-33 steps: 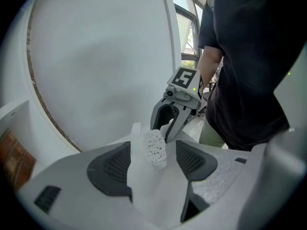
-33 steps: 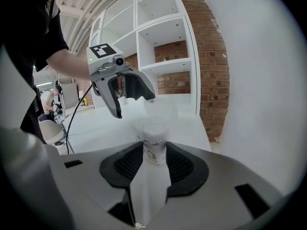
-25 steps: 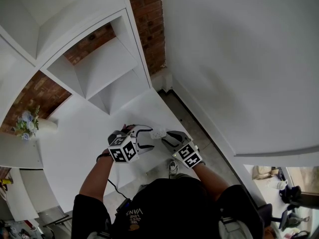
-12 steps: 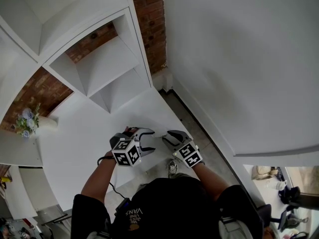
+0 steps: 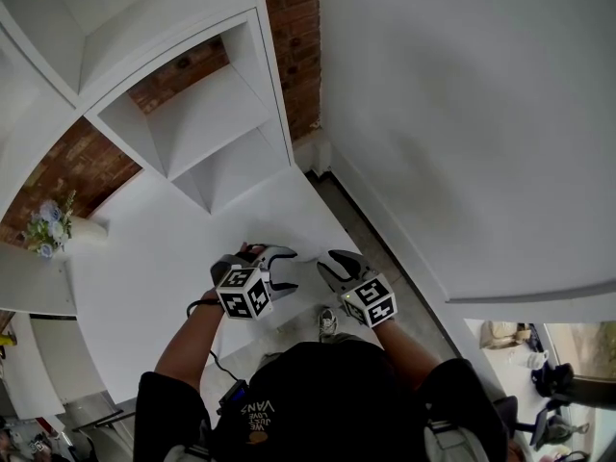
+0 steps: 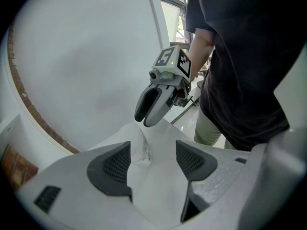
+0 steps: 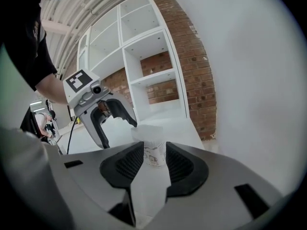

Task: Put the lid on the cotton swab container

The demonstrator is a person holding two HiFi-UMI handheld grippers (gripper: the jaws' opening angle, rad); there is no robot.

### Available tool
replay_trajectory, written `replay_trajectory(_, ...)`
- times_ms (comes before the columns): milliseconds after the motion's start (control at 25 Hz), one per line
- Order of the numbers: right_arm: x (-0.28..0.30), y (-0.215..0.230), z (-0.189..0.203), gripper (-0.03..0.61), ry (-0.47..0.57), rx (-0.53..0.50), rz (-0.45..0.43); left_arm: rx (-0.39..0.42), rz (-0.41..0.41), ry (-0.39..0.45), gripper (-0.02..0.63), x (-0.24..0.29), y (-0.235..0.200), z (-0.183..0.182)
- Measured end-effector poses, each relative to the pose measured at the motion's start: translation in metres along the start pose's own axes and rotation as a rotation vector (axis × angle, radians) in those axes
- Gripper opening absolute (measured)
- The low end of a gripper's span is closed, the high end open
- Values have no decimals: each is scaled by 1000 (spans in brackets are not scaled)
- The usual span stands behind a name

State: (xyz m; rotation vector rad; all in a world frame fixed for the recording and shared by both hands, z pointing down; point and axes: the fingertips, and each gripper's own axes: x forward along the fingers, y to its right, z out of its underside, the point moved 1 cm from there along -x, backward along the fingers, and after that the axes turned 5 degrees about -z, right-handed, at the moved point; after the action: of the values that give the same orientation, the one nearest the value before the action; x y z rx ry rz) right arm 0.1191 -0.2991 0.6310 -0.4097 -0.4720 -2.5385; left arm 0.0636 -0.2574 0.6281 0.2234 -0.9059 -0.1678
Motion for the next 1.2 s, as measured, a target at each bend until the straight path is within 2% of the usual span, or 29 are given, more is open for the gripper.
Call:
replay_trajectory(280,-5,6,-30,135,92,36,27,-14,-10,1,278,3,2,1)
replay_trajectory(600,9,11,-31,134,72,43,24,-51,-27,18,278,4,1,-2)
replay_trajectory(760,12,11,-30,135,67,37,17,-94,-45,45,278,3,0,-2)
replay_trajectory(1000,12,10,-30,135,69,32,13,-247,-135,144,278,-7,-11,-6)
replay_trajectory(1200,12,10,-29,135,71,29,14,-473,-287,245,278,-25,-33,-6)
